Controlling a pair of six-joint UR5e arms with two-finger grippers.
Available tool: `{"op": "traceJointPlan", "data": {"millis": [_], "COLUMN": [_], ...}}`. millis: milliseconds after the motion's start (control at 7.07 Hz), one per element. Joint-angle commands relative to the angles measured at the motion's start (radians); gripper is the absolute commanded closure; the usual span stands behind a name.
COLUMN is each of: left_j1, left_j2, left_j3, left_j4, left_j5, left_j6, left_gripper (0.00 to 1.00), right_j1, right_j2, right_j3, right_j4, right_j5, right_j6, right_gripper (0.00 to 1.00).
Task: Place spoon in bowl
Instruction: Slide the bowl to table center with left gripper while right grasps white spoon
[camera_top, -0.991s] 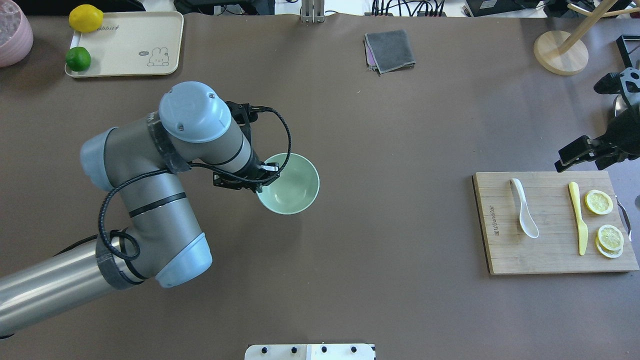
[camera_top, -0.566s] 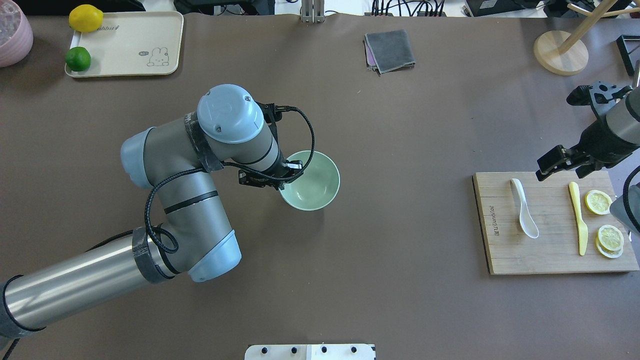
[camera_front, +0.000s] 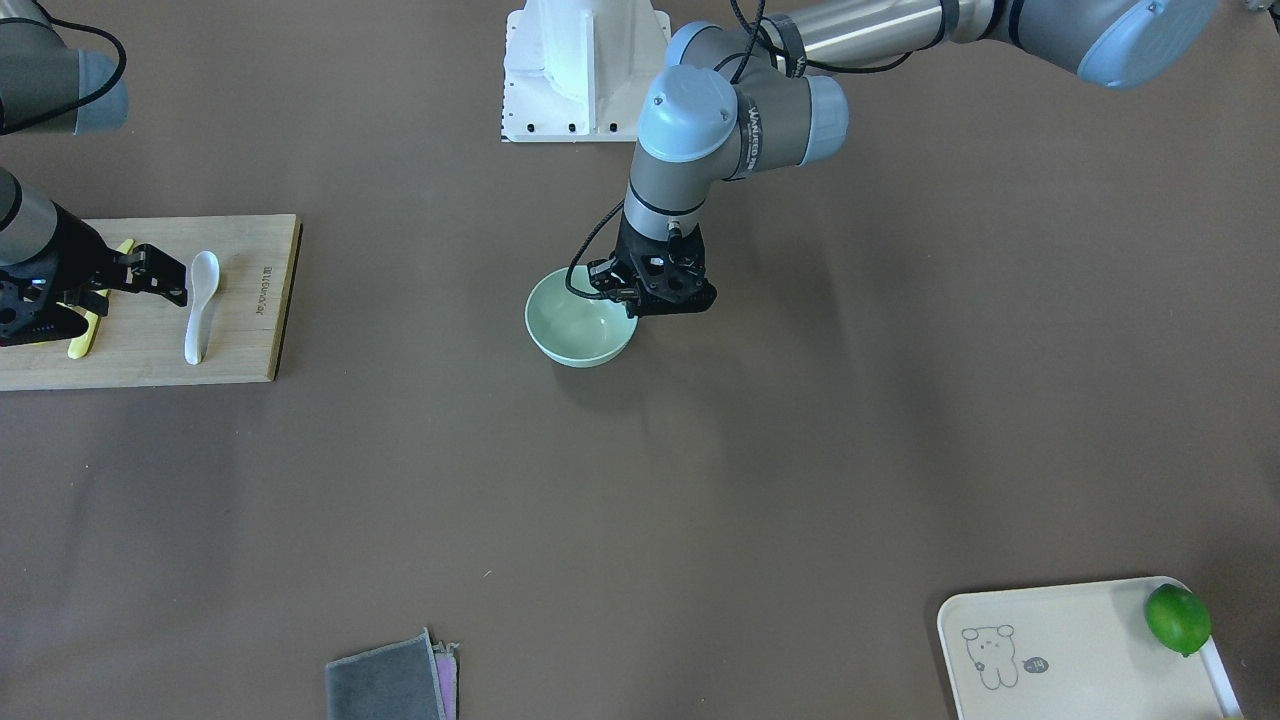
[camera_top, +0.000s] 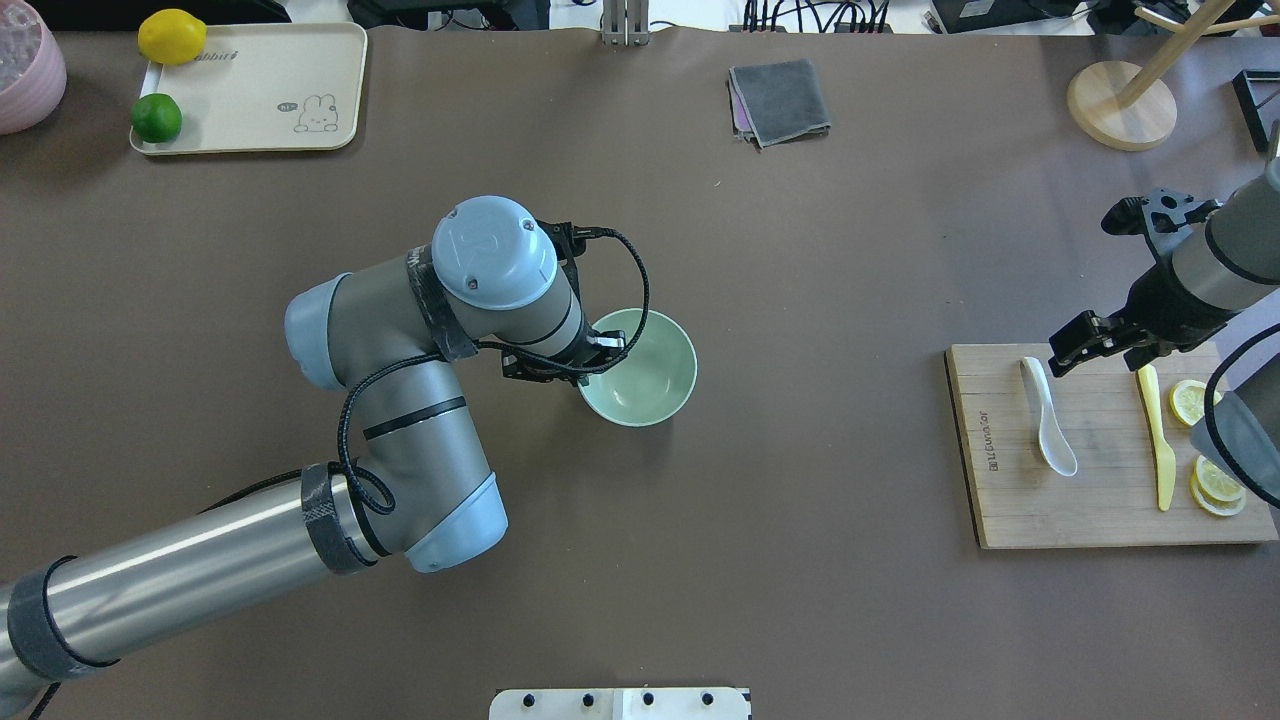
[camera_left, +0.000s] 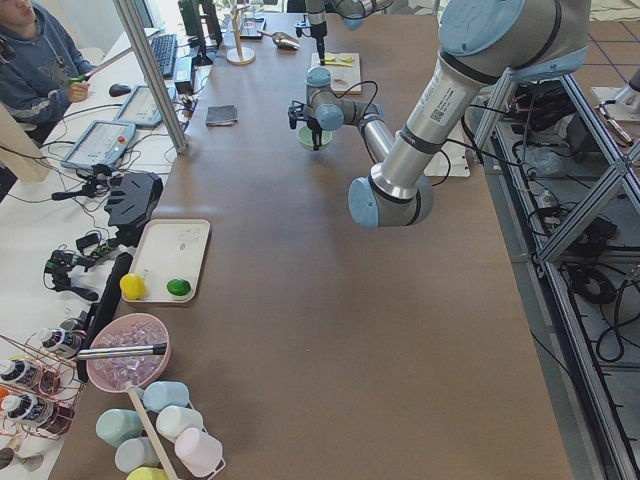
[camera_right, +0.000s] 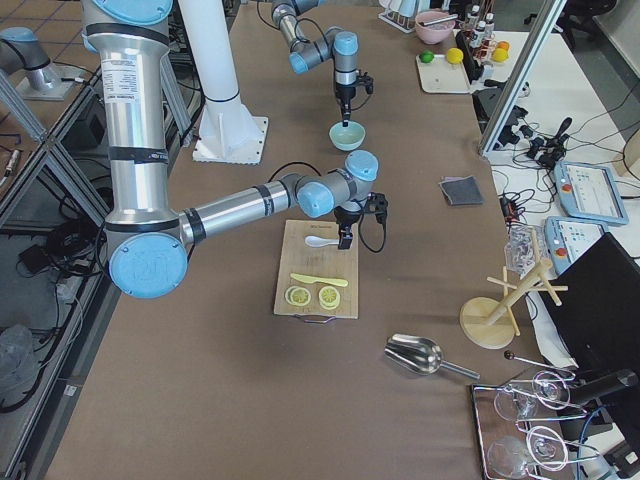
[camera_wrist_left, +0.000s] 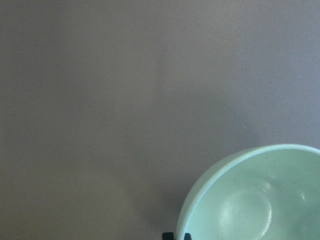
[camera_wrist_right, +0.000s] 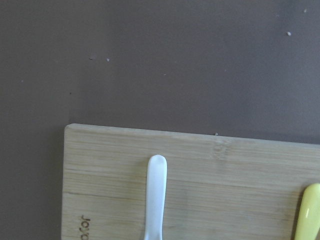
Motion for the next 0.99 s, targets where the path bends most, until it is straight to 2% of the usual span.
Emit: {"op": "traceJointPlan", "data": {"millis": [0, 425, 566, 708, 849], "left_j1": [0.009, 0.011, 0.009, 0.009, 0.011], "left_j2": [-0.001, 0.001, -0.001, 0.001, 0.001], "left_j3": [0.004, 0.004, 0.004, 0.004, 0.004], "left_j4": [-0.015, -0.015, -0.015, -0.015, -0.015], "left_j5": [0.011, 0.011, 0.011, 0.011, 0.011], "left_j6": [0.0, 0.001, 0.003, 0.006, 0.006], "left_gripper": [1.0, 1.0, 1.0, 1.0, 1.0], "right_j1": [-0.033, -0.085, -0.108, -0.12, -0.125], "right_j2": [0.0, 0.0, -0.002, 0.0, -0.002], "right_j3": [-0.055, -0.055, -0.057, -0.057, -0.058], "right_j4": [0.106, 0.124, 0.131, 0.132, 0.132], "right_j5": [-0.008, -0.083, -0.085, -0.085, -0.086], "right_j6": [0.072, 0.135, 0.149, 0.149, 0.144], "right_gripper": [0.08, 0.14, 0.14, 0.19, 0.38]}}
